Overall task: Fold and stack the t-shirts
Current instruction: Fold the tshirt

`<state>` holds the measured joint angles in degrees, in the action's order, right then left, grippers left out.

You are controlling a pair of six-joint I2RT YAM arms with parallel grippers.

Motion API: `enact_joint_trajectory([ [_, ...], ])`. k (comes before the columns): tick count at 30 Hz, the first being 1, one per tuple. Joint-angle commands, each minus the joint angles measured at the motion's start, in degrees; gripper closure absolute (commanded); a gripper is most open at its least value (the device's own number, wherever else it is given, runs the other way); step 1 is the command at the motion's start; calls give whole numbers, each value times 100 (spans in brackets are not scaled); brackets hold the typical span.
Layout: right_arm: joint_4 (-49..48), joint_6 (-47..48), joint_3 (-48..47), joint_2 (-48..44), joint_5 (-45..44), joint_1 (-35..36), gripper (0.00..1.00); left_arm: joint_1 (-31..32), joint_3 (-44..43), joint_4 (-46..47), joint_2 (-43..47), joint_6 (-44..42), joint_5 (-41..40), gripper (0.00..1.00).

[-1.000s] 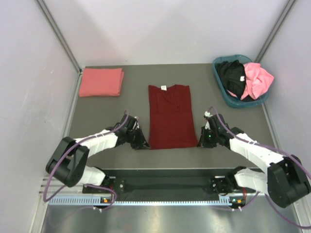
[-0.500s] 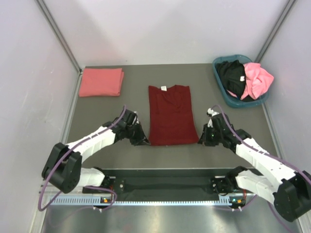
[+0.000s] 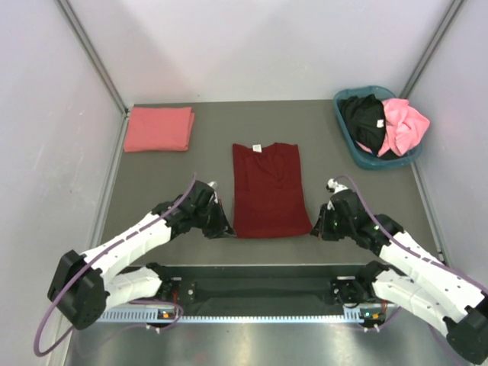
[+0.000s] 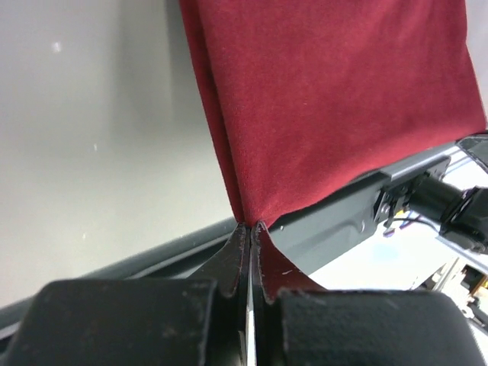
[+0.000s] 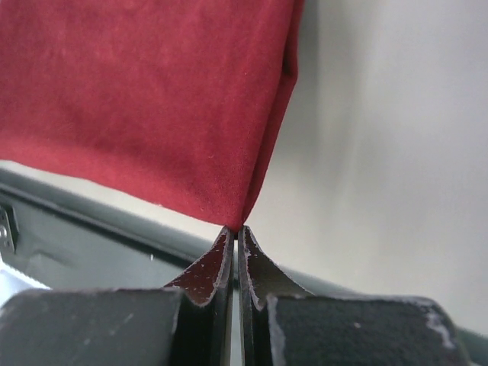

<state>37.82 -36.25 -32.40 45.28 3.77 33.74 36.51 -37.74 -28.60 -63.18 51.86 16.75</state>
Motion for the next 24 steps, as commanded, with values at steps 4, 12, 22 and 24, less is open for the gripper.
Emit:
enact_joint_trajectory([
  [4, 173, -559, -186, -107, -693, 660, 100, 137, -179, -471, 289, 220, -312, 100],
  [12, 181, -225, -1364, 587, -1562, 643, 100, -91, -1725, -980, -554, -359, -1086, 100],
  [22, -135, 847, -3445, 2624, -1335, -358, 100, -1154, -3608, -789, -2162, -1292, -815, 100],
  [24, -266, 1058, -3894, 3072, -1160, -587, 100, -1478, -3985, -630, -2558, -1406, -587, 100],
])
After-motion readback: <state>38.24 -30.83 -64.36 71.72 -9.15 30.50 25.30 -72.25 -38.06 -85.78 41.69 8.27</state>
